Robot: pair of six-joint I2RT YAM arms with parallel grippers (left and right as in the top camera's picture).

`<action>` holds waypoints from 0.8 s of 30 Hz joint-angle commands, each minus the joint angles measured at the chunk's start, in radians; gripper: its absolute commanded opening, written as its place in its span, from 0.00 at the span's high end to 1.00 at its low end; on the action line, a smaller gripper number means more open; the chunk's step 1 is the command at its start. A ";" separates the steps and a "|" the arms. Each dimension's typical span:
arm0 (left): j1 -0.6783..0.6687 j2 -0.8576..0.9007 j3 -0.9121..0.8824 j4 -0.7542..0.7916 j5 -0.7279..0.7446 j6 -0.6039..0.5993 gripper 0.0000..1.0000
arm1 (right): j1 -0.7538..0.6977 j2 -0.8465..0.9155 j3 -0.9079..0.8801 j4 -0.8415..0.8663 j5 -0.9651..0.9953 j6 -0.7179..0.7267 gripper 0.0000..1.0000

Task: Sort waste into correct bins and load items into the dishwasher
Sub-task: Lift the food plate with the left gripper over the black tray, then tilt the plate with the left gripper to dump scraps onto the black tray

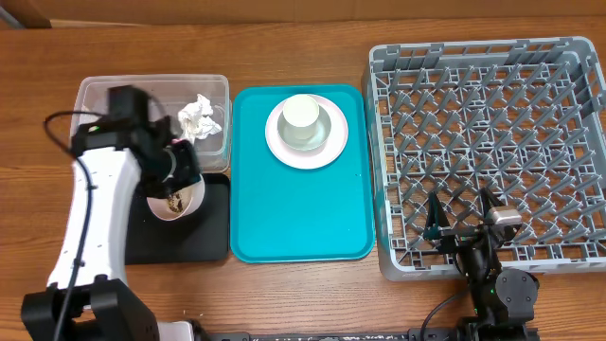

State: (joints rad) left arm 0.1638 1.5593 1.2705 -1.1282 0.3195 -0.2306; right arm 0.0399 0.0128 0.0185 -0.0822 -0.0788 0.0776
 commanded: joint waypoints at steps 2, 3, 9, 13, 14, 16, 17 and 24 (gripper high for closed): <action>0.136 -0.017 -0.037 0.016 0.277 0.124 0.96 | -0.003 -0.010 -0.011 0.005 -0.002 -0.003 0.00; 0.171 -0.017 -0.046 0.019 0.322 0.143 0.96 | -0.003 -0.010 -0.011 0.005 -0.002 -0.003 0.00; 0.358 -0.017 -0.149 0.092 0.679 0.302 0.96 | -0.003 -0.010 -0.011 0.005 -0.002 -0.003 0.00; 0.460 -0.017 -0.254 0.146 0.871 0.394 0.96 | -0.003 -0.010 -0.011 0.005 -0.002 -0.003 0.00; 0.484 -0.017 -0.275 0.155 0.890 0.399 0.96 | -0.003 -0.010 -0.011 0.005 -0.002 -0.003 0.00; 0.531 -0.017 -0.306 0.165 0.914 0.400 0.96 | -0.003 -0.010 -0.011 0.005 -0.002 -0.003 0.00; 0.546 -0.017 -0.314 0.165 0.922 0.400 0.96 | -0.003 -0.010 -0.011 0.005 -0.002 -0.003 0.00; 0.594 -0.017 -0.351 0.164 0.999 0.462 0.96 | -0.003 -0.010 -0.011 0.005 -0.002 -0.003 0.00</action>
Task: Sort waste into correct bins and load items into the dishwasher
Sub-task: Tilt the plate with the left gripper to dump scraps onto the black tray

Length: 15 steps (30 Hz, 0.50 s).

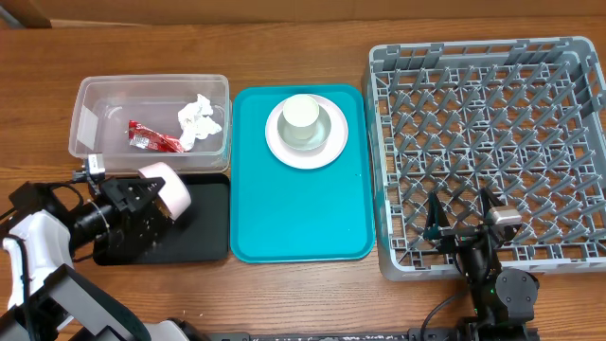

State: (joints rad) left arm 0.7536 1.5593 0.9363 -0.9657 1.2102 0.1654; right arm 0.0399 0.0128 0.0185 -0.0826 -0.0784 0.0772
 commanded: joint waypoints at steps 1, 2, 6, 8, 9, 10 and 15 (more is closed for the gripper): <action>0.005 -0.017 -0.018 0.002 0.111 0.068 0.96 | -0.003 -0.010 -0.011 0.005 -0.002 -0.002 0.00; 0.005 -0.017 -0.018 0.000 0.112 0.068 0.96 | -0.003 -0.010 -0.011 0.005 -0.002 -0.002 0.00; 0.005 -0.017 -0.018 -0.010 0.134 0.067 0.96 | -0.003 -0.010 -0.011 0.006 -0.002 -0.002 0.00; 0.006 -0.017 -0.018 -0.012 0.134 0.067 0.96 | -0.003 -0.010 -0.011 0.006 -0.002 -0.002 0.00; 0.008 -0.017 -0.018 -0.013 0.134 0.067 0.95 | -0.003 -0.010 -0.011 0.006 -0.002 -0.002 0.00; 0.011 -0.017 -0.018 -0.013 0.134 0.067 0.96 | -0.003 -0.010 -0.011 0.006 -0.002 -0.002 0.00; 0.051 -0.017 -0.019 -0.019 0.152 0.067 0.96 | -0.003 -0.010 -0.011 0.006 -0.002 -0.002 0.00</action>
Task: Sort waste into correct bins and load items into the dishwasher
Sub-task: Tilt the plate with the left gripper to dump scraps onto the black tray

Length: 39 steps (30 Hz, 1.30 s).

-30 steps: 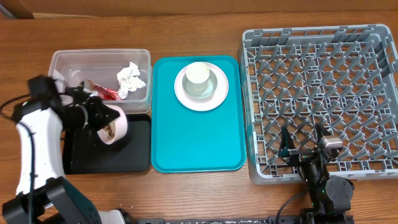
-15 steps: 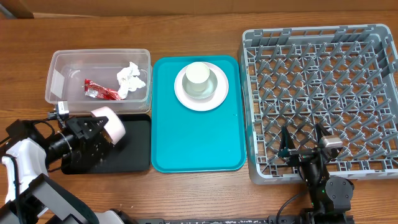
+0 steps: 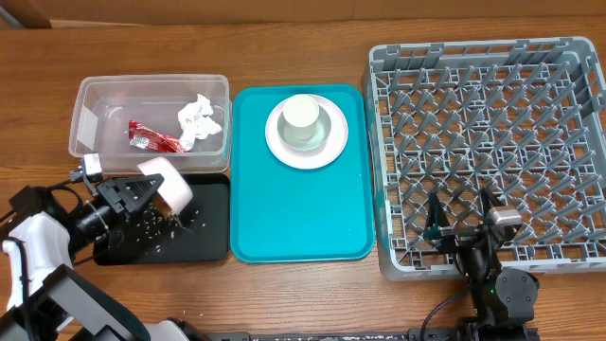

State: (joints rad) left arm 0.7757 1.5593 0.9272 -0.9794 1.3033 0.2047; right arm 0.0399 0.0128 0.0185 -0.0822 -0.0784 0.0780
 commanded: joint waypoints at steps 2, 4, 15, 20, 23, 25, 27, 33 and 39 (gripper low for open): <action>0.047 -0.017 -0.011 -0.016 0.058 0.028 0.96 | -0.003 -0.010 -0.011 0.005 -0.002 -0.003 0.00; 0.059 -0.017 -0.014 -0.018 0.057 0.028 0.96 | -0.003 -0.010 -0.011 0.005 -0.002 -0.003 0.00; 0.061 -0.017 -0.082 -0.063 0.051 0.066 0.96 | -0.003 -0.010 -0.011 0.005 -0.002 -0.003 0.00; 0.061 -0.017 -0.108 -0.087 0.063 0.087 0.96 | -0.003 -0.010 -0.011 0.005 -0.002 -0.003 0.00; 0.062 -0.017 -0.108 -0.184 0.170 0.153 0.96 | -0.003 -0.010 -0.011 0.005 -0.002 -0.003 0.00; 0.062 -0.017 -0.107 -0.180 0.224 0.182 0.96 | -0.003 -0.010 -0.011 0.005 -0.002 -0.003 0.00; 0.062 -0.017 -0.107 -0.128 0.236 0.159 0.96 | -0.003 -0.010 -0.011 0.005 -0.002 -0.003 0.00; 0.064 -0.017 -0.107 -0.080 0.234 0.129 0.96 | -0.003 -0.010 -0.011 0.005 -0.002 -0.003 0.00; 0.064 -0.017 -0.107 -0.073 0.261 0.116 0.96 | -0.003 -0.010 -0.011 0.005 -0.002 -0.003 0.00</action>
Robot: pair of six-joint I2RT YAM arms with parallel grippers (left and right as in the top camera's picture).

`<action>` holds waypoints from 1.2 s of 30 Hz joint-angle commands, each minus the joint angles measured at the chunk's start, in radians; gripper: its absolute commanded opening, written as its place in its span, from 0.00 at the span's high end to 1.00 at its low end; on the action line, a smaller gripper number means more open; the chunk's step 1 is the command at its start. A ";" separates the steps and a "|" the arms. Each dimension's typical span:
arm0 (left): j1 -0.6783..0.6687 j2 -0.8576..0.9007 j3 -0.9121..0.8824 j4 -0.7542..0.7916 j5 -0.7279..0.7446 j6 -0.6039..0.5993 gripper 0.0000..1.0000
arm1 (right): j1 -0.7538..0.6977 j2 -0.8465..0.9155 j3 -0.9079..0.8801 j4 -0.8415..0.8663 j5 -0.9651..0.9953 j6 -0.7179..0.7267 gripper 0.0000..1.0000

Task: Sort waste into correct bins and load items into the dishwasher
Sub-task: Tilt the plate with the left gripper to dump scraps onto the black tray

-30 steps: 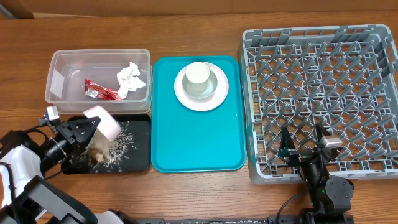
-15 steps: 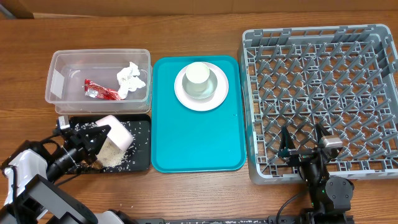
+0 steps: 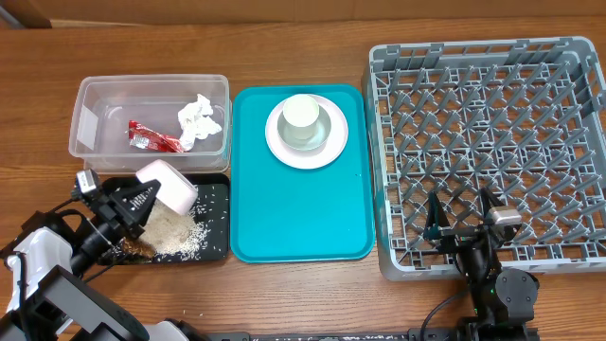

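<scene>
My left gripper [image 3: 142, 197] is shut on a white bowl [image 3: 169, 183], held tipped on its side over the black tray [image 3: 216, 248]. Rice and dark food scraps [image 3: 170, 233] lie spilled on that tray under the bowl. A white cup [image 3: 302, 114] stands on a white plate [image 3: 307, 133] at the back of the teal tray [image 3: 301, 223]. The grey dishwasher rack [image 3: 488, 142] fills the right side. My right gripper [image 3: 462, 218] rests at the rack's front edge, its fingers apart, holding nothing.
A clear plastic bin [image 3: 95, 114] at the back left holds a crumpled white tissue [image 3: 197, 119] and a red wrapper [image 3: 151, 138]. The wooden table edge runs along the front.
The bowl is tipped further and sits a little higher on the tray. A large heap of rice and scraps now lies on the black tray where only a few bits lay before.
The left gripper first held the bowl upright with food in it at the black tray's back edge, below the clear bin. Then the arm was drawn down to the left with the bowl tilted. Scraps showed on the tray, and now the heap lies there. The right arm stayed still.
</scene>
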State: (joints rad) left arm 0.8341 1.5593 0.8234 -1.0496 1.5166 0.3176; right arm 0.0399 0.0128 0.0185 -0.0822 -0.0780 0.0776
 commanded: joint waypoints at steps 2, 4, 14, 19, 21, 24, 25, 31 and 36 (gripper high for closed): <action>0.006 -0.017 -0.003 -0.043 0.061 0.032 0.96 | -0.003 -0.010 -0.011 0.005 -0.003 -0.003 0.00; 0.009 -0.017 -0.003 -0.002 0.062 0.056 0.96 | -0.003 -0.010 -0.011 0.005 -0.003 -0.003 0.00; 0.009 -0.017 -0.002 0.052 -0.019 -0.051 0.96 | -0.003 -0.010 -0.011 0.005 -0.003 -0.003 0.00; -0.015 -0.025 0.050 -0.012 -0.103 -0.078 0.96 | -0.003 -0.010 -0.011 0.005 -0.003 -0.003 0.00; -0.045 -0.040 0.102 -0.062 -0.145 -0.079 0.96 | -0.003 -0.010 -0.011 0.005 -0.003 -0.003 0.00; -0.114 -0.076 0.198 -0.126 -0.201 -0.084 0.96 | -0.003 -0.010 -0.011 0.005 -0.003 -0.003 0.00; -0.142 -0.090 0.224 -0.132 -0.220 -0.104 0.96 | -0.003 -0.010 -0.011 0.005 -0.003 -0.003 0.00; -0.369 -0.181 0.340 -0.067 -0.466 -0.353 0.96 | -0.003 -0.010 -0.011 0.005 -0.003 -0.003 0.00; -0.679 -0.244 0.357 0.048 -0.805 -0.608 0.96 | -0.003 -0.010 -0.011 0.005 -0.003 -0.003 0.00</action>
State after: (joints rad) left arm 0.3099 1.3563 1.1633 -1.0313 0.9936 -0.0700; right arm 0.0399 0.0128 0.0185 -0.0826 -0.0784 0.0780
